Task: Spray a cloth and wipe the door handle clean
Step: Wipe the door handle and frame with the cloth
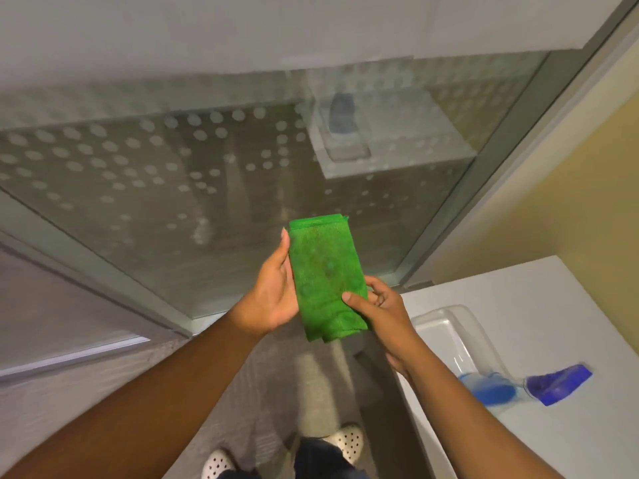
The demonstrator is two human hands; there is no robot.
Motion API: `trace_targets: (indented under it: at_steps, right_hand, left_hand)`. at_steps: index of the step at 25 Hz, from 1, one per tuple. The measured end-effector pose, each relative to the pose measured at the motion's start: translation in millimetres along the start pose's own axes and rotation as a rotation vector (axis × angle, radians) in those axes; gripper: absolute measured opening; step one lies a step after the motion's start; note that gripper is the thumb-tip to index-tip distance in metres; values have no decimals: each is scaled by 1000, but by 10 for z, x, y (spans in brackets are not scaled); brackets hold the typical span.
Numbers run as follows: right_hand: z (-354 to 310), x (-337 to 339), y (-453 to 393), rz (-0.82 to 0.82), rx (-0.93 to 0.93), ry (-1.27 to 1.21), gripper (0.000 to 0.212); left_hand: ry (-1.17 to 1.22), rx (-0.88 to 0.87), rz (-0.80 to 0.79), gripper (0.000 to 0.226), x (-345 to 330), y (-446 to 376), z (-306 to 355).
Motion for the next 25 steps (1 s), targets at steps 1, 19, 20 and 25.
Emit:
trace_targets:
  at_steps: [1,19,20,25]
  right_hand:
    - [-33,-142,-15,-22,-2,4,31]
    - [-273,-4249,1370,-535,-22,-85,39]
    - [-283,-4443,1446,-559,-28,-86,38]
    - [-333,-5232,1704,-674,-58,-76,38]
  left_hand:
    - [2,-41,11,75,96,54,155]
    - [197,-578,374,56,2912,2660,2539]
    - [203,-612,391,56,3007,2780,2622]
    - [217,-759,535,62,3461,3195,2940]
Point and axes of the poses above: each hand's wrist, its own y-axis away from the middle knuckle, its own x-axis out of the back of the hand, z = x × y, the point moved 6 cm from there along -y, towards the middle knuckle, and after that the axes turned 14 degrees about z, right-handed, at the moved point
